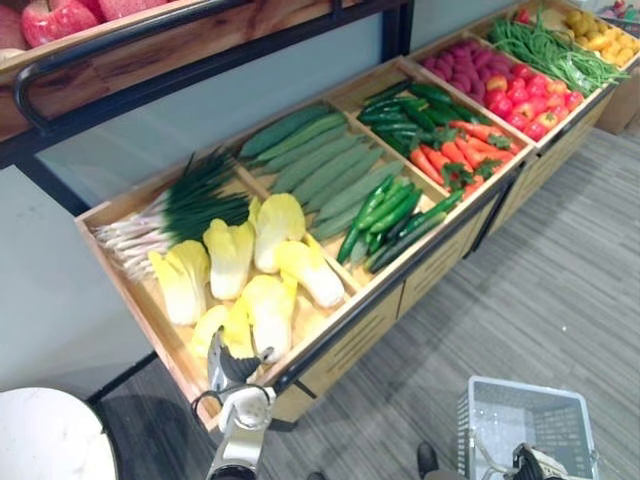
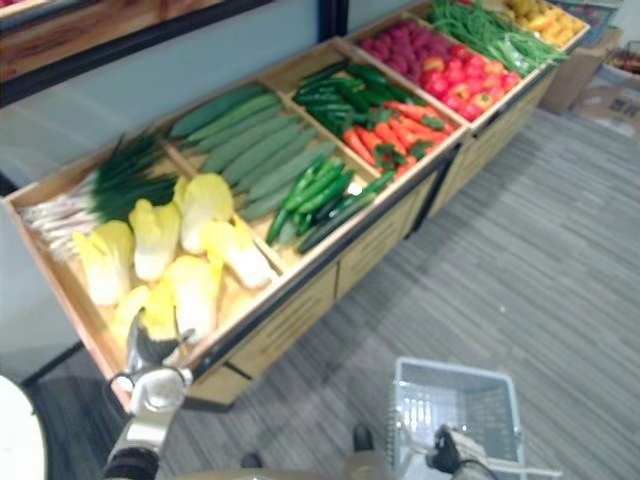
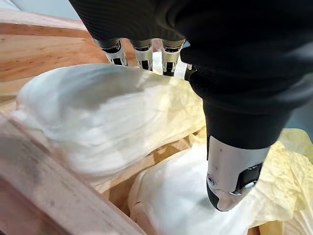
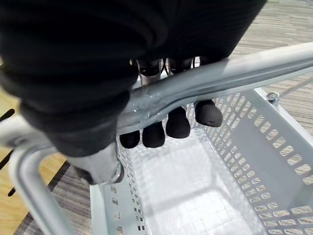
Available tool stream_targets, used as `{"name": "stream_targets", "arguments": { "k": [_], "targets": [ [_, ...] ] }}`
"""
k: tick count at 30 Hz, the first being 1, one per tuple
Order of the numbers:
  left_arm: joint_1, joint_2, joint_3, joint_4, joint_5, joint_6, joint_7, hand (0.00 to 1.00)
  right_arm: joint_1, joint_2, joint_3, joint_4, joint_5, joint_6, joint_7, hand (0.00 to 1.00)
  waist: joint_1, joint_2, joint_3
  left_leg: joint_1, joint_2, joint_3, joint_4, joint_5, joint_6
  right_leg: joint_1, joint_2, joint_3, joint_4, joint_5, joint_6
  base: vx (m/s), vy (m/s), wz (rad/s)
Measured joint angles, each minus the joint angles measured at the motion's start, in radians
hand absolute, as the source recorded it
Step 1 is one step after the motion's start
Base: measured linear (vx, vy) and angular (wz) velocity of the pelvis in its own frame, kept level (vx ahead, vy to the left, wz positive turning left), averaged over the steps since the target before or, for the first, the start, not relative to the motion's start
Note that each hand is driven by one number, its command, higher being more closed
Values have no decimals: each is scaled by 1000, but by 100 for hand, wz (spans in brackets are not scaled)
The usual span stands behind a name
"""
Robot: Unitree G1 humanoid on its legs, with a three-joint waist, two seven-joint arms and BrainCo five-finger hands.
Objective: Pick vegetable in the basket
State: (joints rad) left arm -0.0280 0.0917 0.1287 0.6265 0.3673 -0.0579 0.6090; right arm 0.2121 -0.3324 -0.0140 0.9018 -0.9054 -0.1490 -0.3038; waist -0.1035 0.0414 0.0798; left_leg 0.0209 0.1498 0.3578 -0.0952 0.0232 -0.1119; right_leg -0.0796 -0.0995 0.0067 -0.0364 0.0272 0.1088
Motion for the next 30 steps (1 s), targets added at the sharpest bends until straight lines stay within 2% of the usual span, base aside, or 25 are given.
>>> {"name": "stream_targets", "arguments": {
  "k": [5, 10, 18, 23, 30],
  "targets": [
    [-38, 22, 37, 99, -14, -14, 12, 0, -3, 0, 1, 18, 0, 0, 0, 100, 1, 0, 0, 2, 3, 10, 0, -1, -2, 0, 3, 5, -5, 2, -2, 0, 0, -4],
    [-57, 37, 88, 183, -128, -20, 15, 0, -5, -1, 3, 18, 0, 0, 0, 100, 2, -1, 1, 3, 5, 20, 0, -3, -4, -1, 6, 16, -16, 9, -3, 3, -11, -6],
    [-67, 41, 107, 215, -247, -34, 15, 0, -13, -5, 29, 19, 0, 3, 2, 100, 1, -1, 1, 18, 10, 45, 0, -9, -12, -2, 14, 40, -17, 11, -4, 8, -12, -10],
    [-81, 49, 113, 249, -324, -64, 14, 0, -12, -10, 36, 19, 1, 7, 11, 100, 0, -1, 1, 18, 14, 51, 0, -10, -14, -4, 19, 45, -21, 11, -4, 7, -16, -4],
    [-91, 69, 117, 254, -396, -71, 14, 0, -14, -49, 69, 13, 1, 5, 35, 100, 1, -1, 1, 11, 22, 75, 0, -12, -19, -24, 30, 69, -31, 17, -8, 1, -20, -10]
  ]
}}
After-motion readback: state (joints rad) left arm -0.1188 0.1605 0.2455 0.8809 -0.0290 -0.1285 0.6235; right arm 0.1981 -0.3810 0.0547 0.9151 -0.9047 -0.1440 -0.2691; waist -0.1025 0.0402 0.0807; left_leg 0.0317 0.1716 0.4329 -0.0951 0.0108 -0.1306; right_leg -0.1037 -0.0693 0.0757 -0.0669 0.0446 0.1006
